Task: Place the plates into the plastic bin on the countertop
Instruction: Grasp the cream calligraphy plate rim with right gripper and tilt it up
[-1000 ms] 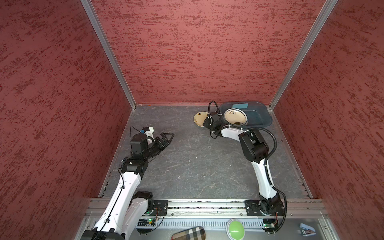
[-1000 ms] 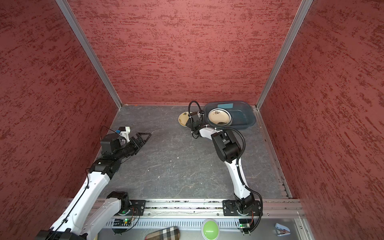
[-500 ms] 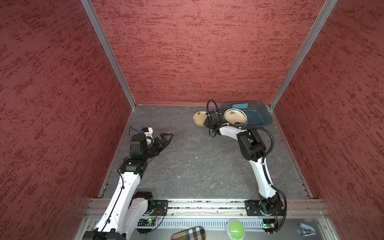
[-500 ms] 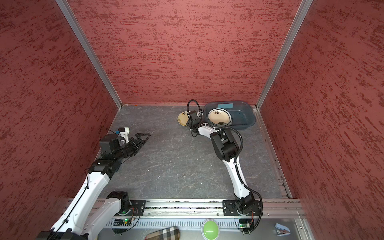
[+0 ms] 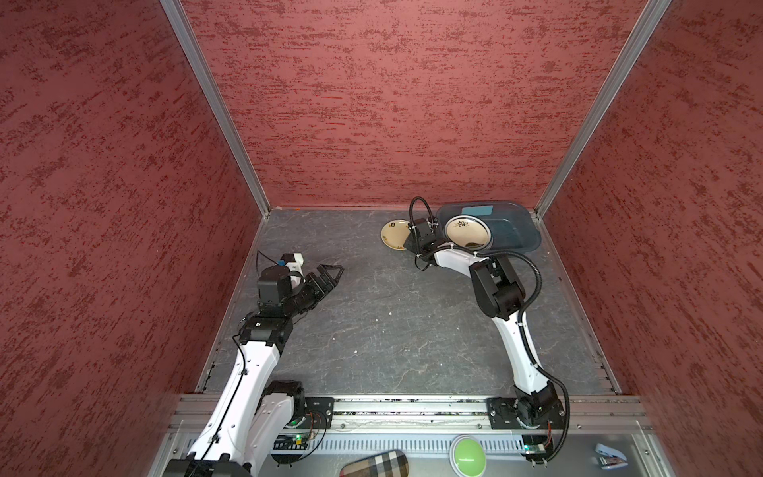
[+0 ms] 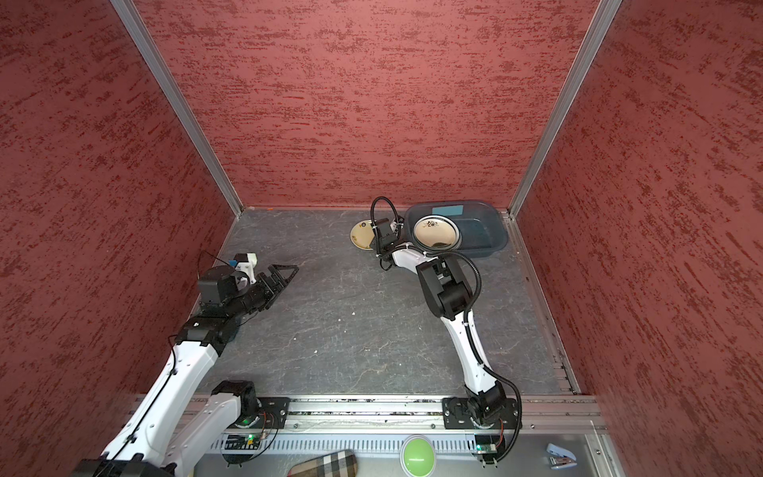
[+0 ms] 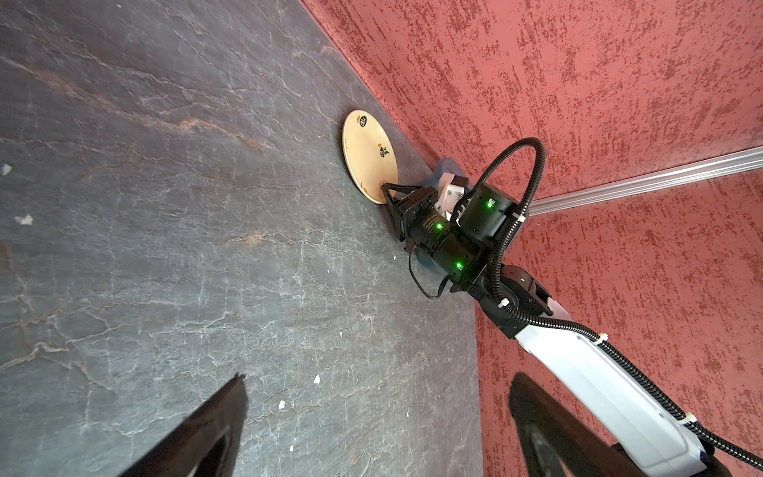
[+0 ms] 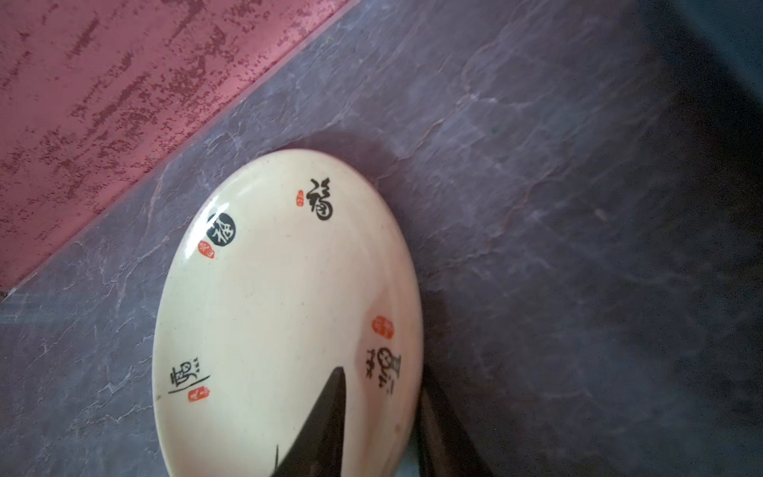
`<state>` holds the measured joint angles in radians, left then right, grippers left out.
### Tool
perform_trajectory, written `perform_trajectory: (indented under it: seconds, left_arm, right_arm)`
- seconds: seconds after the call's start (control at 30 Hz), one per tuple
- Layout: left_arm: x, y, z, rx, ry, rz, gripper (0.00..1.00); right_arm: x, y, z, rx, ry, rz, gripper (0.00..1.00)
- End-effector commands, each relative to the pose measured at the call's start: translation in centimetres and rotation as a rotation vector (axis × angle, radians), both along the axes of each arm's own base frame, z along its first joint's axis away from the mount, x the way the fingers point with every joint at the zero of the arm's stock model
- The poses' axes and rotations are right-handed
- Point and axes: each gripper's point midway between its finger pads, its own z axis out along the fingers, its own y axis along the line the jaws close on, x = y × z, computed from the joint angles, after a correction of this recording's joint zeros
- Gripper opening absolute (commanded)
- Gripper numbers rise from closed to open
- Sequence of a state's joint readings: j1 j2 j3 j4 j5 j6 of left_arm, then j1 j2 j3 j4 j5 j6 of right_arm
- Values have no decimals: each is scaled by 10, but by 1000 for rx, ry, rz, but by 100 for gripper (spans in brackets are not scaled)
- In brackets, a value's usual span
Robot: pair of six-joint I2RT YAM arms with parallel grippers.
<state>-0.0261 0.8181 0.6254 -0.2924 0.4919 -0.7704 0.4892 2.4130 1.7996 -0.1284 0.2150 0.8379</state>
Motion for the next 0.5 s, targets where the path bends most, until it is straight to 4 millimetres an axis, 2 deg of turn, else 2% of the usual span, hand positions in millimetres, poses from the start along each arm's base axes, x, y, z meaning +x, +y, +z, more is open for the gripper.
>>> perform_trajectory:
  seconds: [0.0, 0.27, 0.47]
  left_arm:
    - [1, 5, -4, 19, 7, 17, 100]
    - [5, 6, -4, 19, 9, 18, 99]
    - [6, 7, -7, 23, 19, 24, 99]
  right_arm:
    - [-2, -6, -20, -33, 47, -19, 29]
    - [2, -9, -18, -37, 42, -25, 16]
    - [3, -12, -16, -47, 37, -27, 11]
